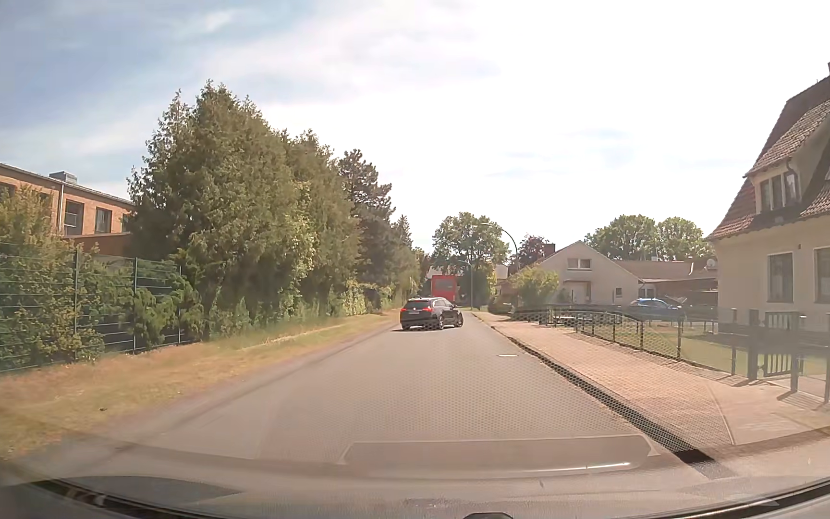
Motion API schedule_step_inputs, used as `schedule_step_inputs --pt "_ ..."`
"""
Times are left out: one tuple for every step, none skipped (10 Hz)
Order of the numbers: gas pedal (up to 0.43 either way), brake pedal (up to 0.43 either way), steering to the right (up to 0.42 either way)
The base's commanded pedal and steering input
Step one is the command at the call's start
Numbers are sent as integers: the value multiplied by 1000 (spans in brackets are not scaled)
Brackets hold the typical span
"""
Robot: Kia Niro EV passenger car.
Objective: Follow the waypoints while adhering to traffic rules and regulations
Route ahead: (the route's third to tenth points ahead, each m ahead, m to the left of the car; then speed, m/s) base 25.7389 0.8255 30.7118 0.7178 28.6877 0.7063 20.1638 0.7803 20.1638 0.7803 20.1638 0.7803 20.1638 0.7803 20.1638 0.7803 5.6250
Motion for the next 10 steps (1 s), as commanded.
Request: schedule_step_inputs --pt "47 0 0" --pt "47 0 -1" --pt "47 0 0" --pt "47 0 -1" --pt "59 0 -1" --pt "59 0 0" --pt "79 0 -1" --pt "87 0 -1" --pt "87 0 0" --pt "87 0 0"
